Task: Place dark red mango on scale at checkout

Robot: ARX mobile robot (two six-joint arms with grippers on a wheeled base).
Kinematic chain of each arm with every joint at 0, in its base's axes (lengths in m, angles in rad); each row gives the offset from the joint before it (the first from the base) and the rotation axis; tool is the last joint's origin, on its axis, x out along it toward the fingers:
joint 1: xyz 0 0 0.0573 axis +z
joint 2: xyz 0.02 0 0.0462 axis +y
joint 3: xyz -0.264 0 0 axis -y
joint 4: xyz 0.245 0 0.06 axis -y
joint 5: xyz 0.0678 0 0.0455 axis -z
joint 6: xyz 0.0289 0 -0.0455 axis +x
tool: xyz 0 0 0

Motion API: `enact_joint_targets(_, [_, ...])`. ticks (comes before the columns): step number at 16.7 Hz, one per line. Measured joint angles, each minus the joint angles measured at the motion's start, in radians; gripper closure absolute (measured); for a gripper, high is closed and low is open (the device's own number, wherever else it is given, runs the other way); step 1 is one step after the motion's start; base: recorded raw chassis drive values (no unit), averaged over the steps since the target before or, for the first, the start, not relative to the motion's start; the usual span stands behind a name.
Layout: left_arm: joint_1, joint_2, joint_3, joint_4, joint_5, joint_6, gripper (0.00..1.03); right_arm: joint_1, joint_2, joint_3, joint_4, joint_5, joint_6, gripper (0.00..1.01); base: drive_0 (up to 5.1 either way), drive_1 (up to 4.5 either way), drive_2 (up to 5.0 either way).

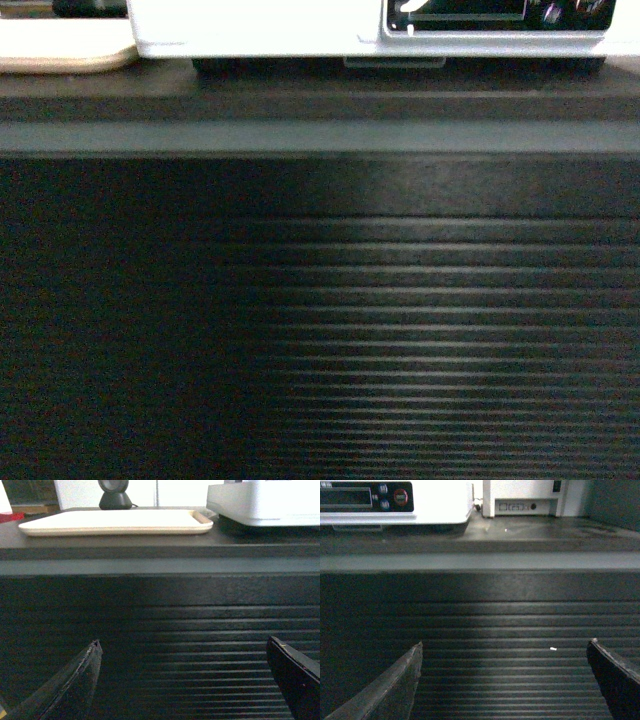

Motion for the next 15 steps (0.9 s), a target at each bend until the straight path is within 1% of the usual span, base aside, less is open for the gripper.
enact_joint_targets(15, [0.000, 0.000, 0.000, 0.000, 0.001, 0.000, 0.05, 0.000, 0.000, 0.000, 0.000, 0.000, 0.000, 0.03, 0.0, 0.00, 0.0])
